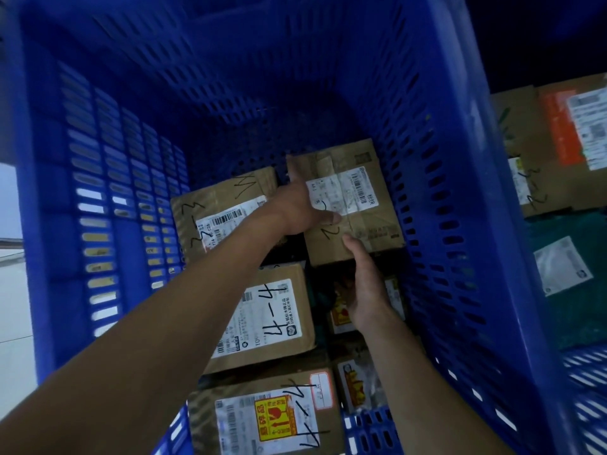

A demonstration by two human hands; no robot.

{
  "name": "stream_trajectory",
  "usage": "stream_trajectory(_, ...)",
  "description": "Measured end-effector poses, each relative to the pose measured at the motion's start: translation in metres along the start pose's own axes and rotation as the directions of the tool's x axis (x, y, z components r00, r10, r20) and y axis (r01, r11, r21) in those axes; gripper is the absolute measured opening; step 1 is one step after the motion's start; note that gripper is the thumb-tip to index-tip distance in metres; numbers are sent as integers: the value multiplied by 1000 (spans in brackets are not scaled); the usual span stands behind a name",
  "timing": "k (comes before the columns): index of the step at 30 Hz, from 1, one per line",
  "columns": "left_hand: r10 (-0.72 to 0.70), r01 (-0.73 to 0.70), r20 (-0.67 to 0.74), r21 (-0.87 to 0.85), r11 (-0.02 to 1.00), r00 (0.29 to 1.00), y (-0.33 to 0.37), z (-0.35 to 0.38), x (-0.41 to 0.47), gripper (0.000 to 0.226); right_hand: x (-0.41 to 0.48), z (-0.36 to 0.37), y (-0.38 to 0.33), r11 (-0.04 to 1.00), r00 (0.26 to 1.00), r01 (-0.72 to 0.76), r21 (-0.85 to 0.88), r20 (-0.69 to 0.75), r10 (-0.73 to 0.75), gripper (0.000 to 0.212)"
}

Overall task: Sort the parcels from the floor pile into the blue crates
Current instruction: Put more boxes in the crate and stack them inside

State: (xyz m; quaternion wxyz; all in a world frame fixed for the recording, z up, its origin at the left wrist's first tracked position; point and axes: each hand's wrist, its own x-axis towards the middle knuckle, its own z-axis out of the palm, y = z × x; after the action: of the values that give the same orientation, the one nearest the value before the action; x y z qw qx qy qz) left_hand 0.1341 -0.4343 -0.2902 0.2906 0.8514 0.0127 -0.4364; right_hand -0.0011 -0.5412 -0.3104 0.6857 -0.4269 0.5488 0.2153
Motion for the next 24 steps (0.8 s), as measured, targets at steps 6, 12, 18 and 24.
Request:
stream_trajectory(6, -75, 89, 280, -37, 995, 957, -18, 14, -30, 46, 4, 5, 0, 998, 1000, -27, 64, 0, 27, 92)
stream_trajectory(12, -194, 134, 442, 162, 978, 876, -24, 9, -33, 59, -2, 8, 0, 999, 999, 28, 37, -33, -27, 119)
stream_trajectory(18, -206, 124, 378, 230, 965, 903, -35, 20, -27, 66, -10, 19, -6, 988, 986, 151, 22, 62, -152, 44)
stream_trajectory(24, -251, 118, 336, 368, 922, 908, -23, 24, -30, 47, -15, 16, -11, 992, 987, 122, 7, 104, -122, 37)
